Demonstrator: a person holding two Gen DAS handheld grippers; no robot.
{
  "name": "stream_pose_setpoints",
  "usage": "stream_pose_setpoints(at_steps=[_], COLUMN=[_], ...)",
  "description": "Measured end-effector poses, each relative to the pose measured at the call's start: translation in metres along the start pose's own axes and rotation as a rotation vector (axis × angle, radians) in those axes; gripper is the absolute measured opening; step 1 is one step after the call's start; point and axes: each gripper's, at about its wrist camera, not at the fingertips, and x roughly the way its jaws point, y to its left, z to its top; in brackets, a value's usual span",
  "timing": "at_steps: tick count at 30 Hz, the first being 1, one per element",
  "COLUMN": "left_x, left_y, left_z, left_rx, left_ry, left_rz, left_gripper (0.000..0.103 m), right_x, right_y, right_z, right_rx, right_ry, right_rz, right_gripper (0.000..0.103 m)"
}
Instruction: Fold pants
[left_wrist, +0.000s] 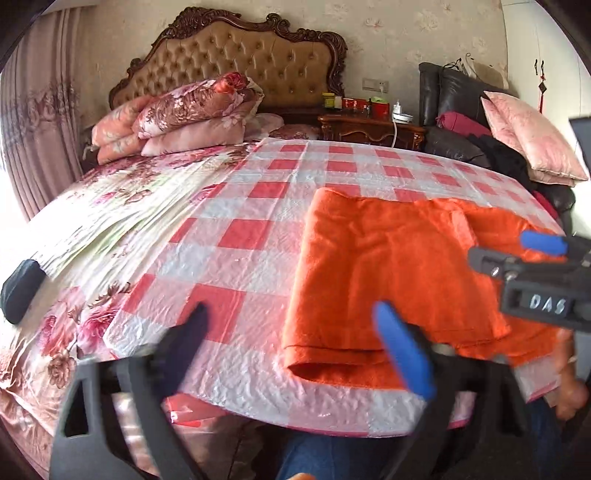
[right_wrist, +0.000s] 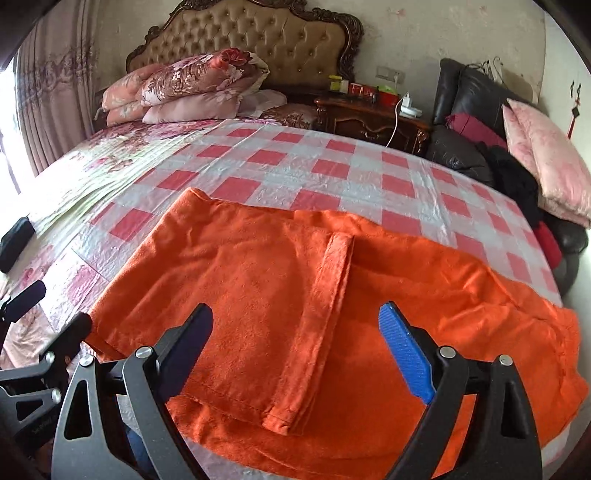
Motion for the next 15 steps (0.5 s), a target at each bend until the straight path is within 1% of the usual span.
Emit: stream_pose_setpoints(at_steps=[1, 2, 4, 6, 9, 10, 11, 12, 13, 14, 15], left_x=[0.002, 0.004, 0.004, 0.007, 0.015, 0.020, 0.025, 0.032, 0.041, 0.046, 0.050], left_y=[-0.002, -0.004, -0.006, -0.005, -0.013, -0.014, -0.016, -0.020, -0.026, -0.029, -0.032], left_z=[0.002, 0.004, 0.010, 0.015, 0.018, 0.018, 0.020, 0.019, 0.018, 0.016, 0.013], left_rx=[-0.007, -0.013, -0.032, -0.060, 0.042, 0.050, 0.052, 0.072, 0.112, 0.134, 0.137], left_ry=[0.019, 0.025, 0.003, -0.025, -0.054, -0.031, -0.002, 0.025, 0.053, 0.065, 0.070], left_rz=[-0.030, -0.039, -0.015, -0.027, -0.059, -0.069, -0.077, -0.059, -0.038, -0.057, -0.089], left_gripper=[0.101, 0.101, 0.101, 0.101, 0.101, 0.100, 0.096, 0.078, 0.053, 0.046, 0.043], right_x=[0.002, 0.003, 0.002, 0.005, 0.013, 0.014, 0.015, 0.016, 0.019, 0.020, 0.024], right_y=[-0.002, -0.003, -0.001, 0.004, 0.008, 0.008, 0.009, 0.009, 0.010, 0.010, 0.011], right_z=[-0.001, -0.002, -0.005, -0.007, -0.011, -0.013, -0.015, -0.017, -0.018, -0.020, -0.022], right_rx=[0.009, 0.012, -0.014, -0.052, -0.066, -0.072, -0.084, -0.091, -0.100, -0.105, -0.117], right_ry=[0.006, 0.008, 0.000, 0.003, 0.034, 0.031, 0.028, 0.028, 0.034, 0.042, 0.054], right_rz=[-0.003, 0.007, 0.019, -0.004, -0.045, -0.050, -0.067, -0.076, -0.079, -0.076, -0.075], right_gripper=[0.089, 0.089, 0.089, 0.089, 0.089, 0.089, 0.088, 0.088, 0.087, 0.085, 0.084])
